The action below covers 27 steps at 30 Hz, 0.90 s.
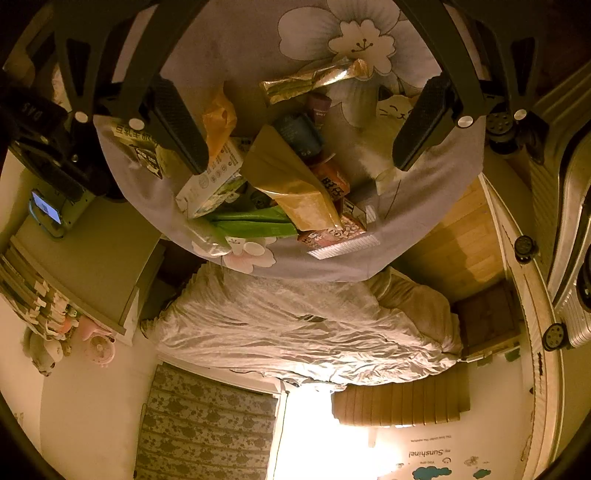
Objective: Collect trash
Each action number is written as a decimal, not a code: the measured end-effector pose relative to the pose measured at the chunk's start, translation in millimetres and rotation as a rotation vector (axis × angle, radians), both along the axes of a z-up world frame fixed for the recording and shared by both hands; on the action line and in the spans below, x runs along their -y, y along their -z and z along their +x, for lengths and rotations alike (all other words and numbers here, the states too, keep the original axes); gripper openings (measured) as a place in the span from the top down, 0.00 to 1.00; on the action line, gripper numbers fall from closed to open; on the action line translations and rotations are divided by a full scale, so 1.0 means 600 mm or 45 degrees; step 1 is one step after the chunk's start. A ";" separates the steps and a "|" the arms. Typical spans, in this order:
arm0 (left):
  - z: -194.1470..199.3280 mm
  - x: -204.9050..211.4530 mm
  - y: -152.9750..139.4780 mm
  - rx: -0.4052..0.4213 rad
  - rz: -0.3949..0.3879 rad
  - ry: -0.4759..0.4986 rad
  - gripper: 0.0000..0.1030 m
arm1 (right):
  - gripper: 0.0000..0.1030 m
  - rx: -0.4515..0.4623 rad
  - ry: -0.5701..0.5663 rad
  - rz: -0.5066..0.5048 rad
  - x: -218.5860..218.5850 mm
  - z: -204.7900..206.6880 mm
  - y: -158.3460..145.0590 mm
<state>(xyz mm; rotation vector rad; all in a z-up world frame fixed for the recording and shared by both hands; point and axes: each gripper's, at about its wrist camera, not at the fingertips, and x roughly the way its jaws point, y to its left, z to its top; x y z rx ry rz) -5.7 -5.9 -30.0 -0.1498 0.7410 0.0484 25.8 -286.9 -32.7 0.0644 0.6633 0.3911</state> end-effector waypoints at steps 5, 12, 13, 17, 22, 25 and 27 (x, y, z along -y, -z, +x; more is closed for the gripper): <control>0.000 0.001 0.001 0.002 0.002 0.002 0.05 | 0.04 -0.004 -0.007 -0.004 -0.004 -0.003 0.004; 0.000 0.000 0.001 0.001 0.002 0.002 0.05 | 0.04 -0.009 -0.011 -0.008 -0.007 -0.004 0.005; 0.000 0.000 0.001 0.001 0.001 0.002 0.05 | 0.04 -0.010 -0.012 -0.009 -0.009 -0.003 0.005; 0.000 0.000 0.001 0.001 0.002 0.000 0.05 | 0.04 -0.014 -0.019 -0.016 -0.014 -0.002 0.007; -0.001 -0.001 0.001 -0.001 0.000 0.000 0.05 | 0.04 -0.020 -0.027 -0.026 -0.019 0.002 0.010; -0.003 -0.008 0.007 -0.003 -0.005 -0.003 0.05 | 0.04 -0.026 -0.032 -0.032 -0.022 0.006 0.011; -0.002 -0.011 0.009 -0.006 -0.008 -0.005 0.05 | 0.04 -0.026 -0.035 -0.037 -0.024 0.008 0.011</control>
